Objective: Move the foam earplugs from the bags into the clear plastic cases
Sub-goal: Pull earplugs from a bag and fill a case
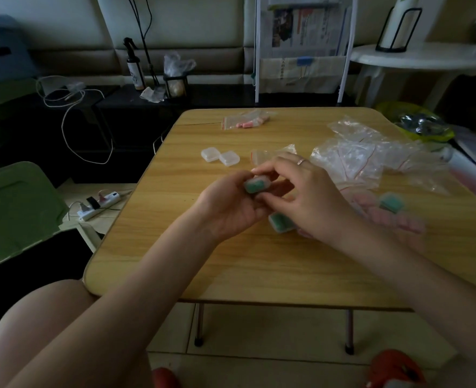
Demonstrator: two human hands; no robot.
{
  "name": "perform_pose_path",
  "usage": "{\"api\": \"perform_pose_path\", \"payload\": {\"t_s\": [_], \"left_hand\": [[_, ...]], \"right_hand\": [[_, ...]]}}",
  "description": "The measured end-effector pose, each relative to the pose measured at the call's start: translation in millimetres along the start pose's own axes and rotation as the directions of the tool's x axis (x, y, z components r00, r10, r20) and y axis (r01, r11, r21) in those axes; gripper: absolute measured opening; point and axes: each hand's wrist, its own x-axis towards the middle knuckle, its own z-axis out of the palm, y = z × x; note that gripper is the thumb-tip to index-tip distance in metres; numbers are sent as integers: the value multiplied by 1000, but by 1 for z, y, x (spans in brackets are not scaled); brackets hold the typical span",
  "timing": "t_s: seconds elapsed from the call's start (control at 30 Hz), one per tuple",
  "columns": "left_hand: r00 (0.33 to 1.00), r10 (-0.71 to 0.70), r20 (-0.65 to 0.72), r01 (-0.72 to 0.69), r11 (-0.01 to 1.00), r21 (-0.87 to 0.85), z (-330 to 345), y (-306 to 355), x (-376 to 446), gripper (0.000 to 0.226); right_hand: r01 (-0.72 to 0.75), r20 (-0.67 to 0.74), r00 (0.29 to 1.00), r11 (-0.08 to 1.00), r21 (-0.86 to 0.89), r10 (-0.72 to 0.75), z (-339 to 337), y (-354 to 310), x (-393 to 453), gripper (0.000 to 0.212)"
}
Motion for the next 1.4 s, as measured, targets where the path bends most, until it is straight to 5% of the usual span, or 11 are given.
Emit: {"api": "perform_pose_path", "payload": {"t_s": [0.2,0.33,0.43,0.5,0.63,0.83,1.0,1.13,1.27,1.4], "left_hand": [[999,-38,1,38,995,95,0,2,0,55],[1000,9,5,-10,991,136,0,3,1,39],[994,93,-63,-75,968,241,-2,4,1,26],[959,214,-188,-99,869,486,-4,6,1,22],[884,399,-243,-39,580,813,-14,15,3,17],[856,484,-181,70,239,968,-27,17,6,12],[836,537,-113,98,57,994,-32,16,11,9],[850,516,-107,100,42,994,-36,17,15,11],[794,600,-96,66,71,995,-39,22,15,20],[772,631,-82,29,93,995,-43,28,17,18]], "right_hand": [[39,-90,995,998,-40,-43,0,2,1,18],[27,-85,996,998,-58,-32,2,5,2,18],[-77,52,996,997,15,76,-1,2,2,22],[-162,150,977,984,73,150,-4,2,1,26],[-193,57,980,977,88,189,-5,7,2,19],[-274,38,961,960,50,273,-4,23,4,18],[-258,62,964,966,-5,258,-1,29,16,22],[-274,209,931,951,-141,299,5,38,47,30],[-240,383,850,913,-331,362,19,46,80,35],[-266,381,829,888,-374,409,26,54,87,28]]}}
